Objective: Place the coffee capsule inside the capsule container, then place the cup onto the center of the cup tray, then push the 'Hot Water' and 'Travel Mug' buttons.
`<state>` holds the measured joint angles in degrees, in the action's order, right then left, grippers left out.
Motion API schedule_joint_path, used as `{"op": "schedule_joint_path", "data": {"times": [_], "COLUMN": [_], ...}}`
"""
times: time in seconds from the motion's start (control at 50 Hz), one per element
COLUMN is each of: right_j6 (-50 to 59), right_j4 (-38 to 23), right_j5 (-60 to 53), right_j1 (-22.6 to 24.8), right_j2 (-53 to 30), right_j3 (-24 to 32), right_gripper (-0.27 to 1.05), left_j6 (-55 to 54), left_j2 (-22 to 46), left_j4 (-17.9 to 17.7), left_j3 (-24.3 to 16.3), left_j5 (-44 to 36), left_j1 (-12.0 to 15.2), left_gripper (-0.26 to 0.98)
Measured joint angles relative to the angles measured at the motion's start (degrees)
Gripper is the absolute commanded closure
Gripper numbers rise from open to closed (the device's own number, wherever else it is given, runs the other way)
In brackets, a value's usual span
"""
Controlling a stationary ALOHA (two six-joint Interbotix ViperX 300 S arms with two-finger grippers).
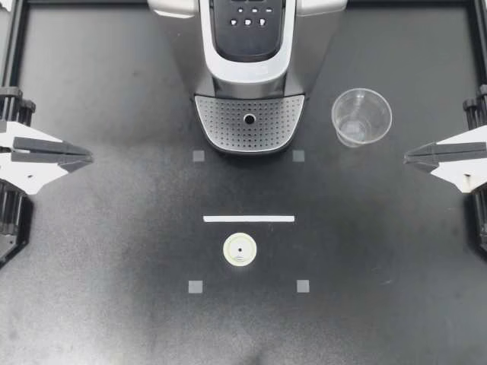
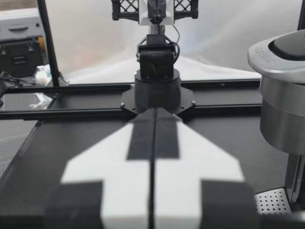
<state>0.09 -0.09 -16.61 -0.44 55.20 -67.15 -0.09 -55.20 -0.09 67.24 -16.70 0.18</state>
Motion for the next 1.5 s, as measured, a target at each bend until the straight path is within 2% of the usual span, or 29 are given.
{"op": "schedule_joint_path", "data": {"times": [0.1, 0.26, 0.46, 0.62, 0.82, 1.14, 1.2, 1.32, 1.42, 1.5], "right_j6": [0.0, 0.2, 2.1, 5.6, 7.7, 7.7, 7.7, 7.7, 7.7, 7.7], "right_j4": [0.0, 0.0, 0.0, 0.0, -0.1, -1.1, -1.1, -1.1, -1.1, -1.1], "right_j5": [0.0, 0.0, 0.0, 0.0, 0.0, 0.0, -0.1, 0.0, 0.0, 0.0], "right_j1": [-0.1, -0.1, -0.1, -0.1, -0.1, 3.4, 4.2, 5.1, 5.4, 5.5], "right_j2": [-0.3, -3.5, -12.5, -19.6, -27.9, -41.7, -44.1, -48.2, -50.8, -52.3], "right_j3": [-0.4, -0.4, -0.3, 0.0, 1.8, 7.1, 8.1, 10.1, 11.9, 12.9], "right_gripper": [0.77, 0.77, 0.77, 0.77, 0.77, 0.77, 0.77, 0.77, 0.77, 0.77], "left_j6": [-0.2, -0.4, -1.8, -3.0, -2.8, -2.5, -2.5, -2.5, -2.0, -1.8], "left_j2": [0.8, 3.7, 13.6, 22.7, 33.5, 43.4, 44.5, 46.1, 47.4, 48.3], "left_j4": [0.1, 0.2, 0.1, 0.1, 0.2, 0.2, 0.2, 0.2, 0.3, 0.3], "left_j3": [0.0, 0.0, -0.8, -3.6, -9.1, -14.8, -15.5, -16.4, -16.9, -17.1], "left_j5": [0.0, 0.3, 3.4, 7.8, 14.5, 17.8, 17.9, 18.2, 18.2, 18.3], "left_j1": [0.0, 0.1, 0.1, -0.4, -2.9, -5.9, -6.5, -6.7, -6.7, -6.8], "left_gripper": [0.64, 0.64, 0.64, 0.64, 0.64, 0.63, 0.6, 0.48, 0.31, 0.11]}}
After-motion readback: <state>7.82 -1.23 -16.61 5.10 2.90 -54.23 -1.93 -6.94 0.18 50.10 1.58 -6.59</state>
